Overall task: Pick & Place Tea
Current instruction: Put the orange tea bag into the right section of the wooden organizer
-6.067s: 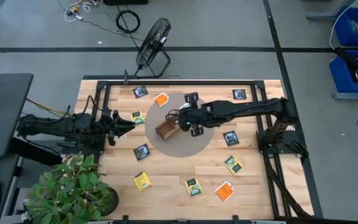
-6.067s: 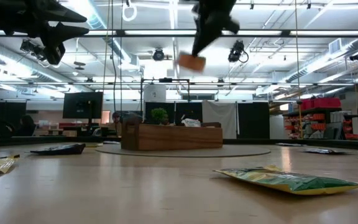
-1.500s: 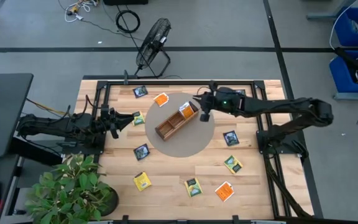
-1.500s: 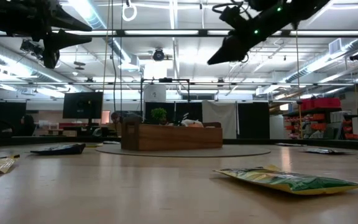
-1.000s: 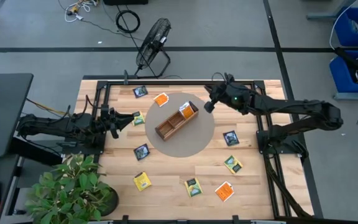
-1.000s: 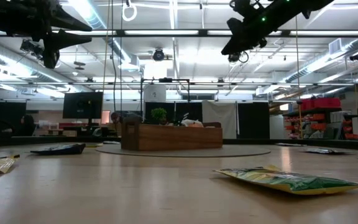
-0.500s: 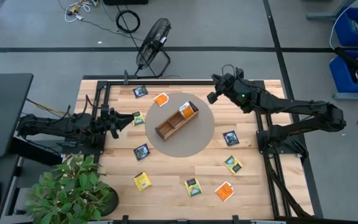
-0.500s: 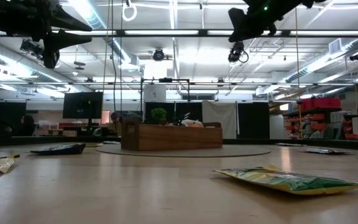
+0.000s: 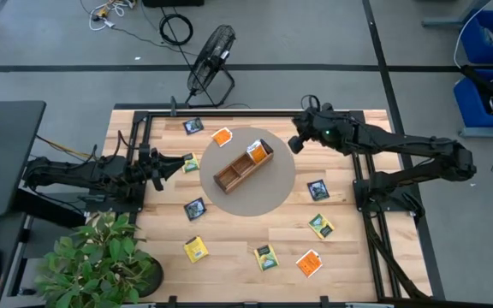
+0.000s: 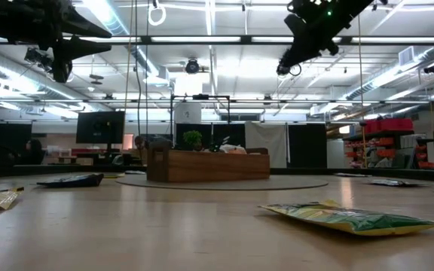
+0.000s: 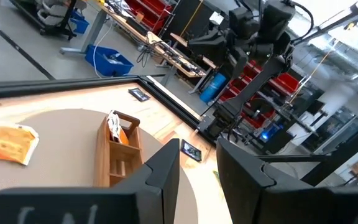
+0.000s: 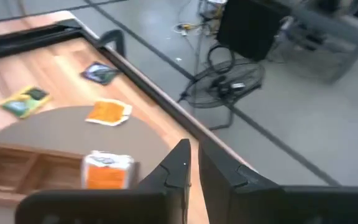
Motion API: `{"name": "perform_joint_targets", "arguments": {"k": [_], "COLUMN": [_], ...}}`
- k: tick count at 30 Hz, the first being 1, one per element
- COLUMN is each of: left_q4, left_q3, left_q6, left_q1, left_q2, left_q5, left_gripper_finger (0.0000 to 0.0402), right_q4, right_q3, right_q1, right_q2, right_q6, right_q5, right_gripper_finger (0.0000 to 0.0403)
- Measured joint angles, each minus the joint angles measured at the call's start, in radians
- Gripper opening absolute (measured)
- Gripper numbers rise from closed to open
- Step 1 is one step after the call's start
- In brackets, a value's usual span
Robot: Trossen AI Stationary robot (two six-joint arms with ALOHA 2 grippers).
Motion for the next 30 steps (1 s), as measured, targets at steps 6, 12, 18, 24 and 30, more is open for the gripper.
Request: {"name": "perform_joint_targets", "arguments": {"k": [6,12,18,24,30], "left_q4": [0.000,-0.004,-0.009,-0.001,0.006], "left_q3": [0.000,0.000,0.000,0.000,0.031], "left_q6": [-0.003,-0.023,-0.005,-0.070,-0.138], "left_q1": [0.001,0.001,0.001,0.004,0.083], "left_q2": [0.000,0.000,0.000,0.065,0.181], "left_q5": [0.012,0.050,0.079,0.092,0.200], "left_gripper_finger": [0.0110,0.0110,0.0110,0.0110,0.0111], "right_q4": [0.028,0.025,0.051,0.125,0.209], "right_q3": [-0.001,-0.001,-0.001,-0.022,-0.119], "right_q1": [-0.022,0.000,0.061,0.150,0.261], "right_q2": [0.007,0.010,0.008,0.007,0.007], "right_q6": [0.159,0.262,0.265,0.292,0.432], "right_q5": [-0.178,-0.347,-0.371,-0.373,-0.360], "right_gripper_finger": [0.0039,0.0039,0.0039,0.0039,0.0039]}}
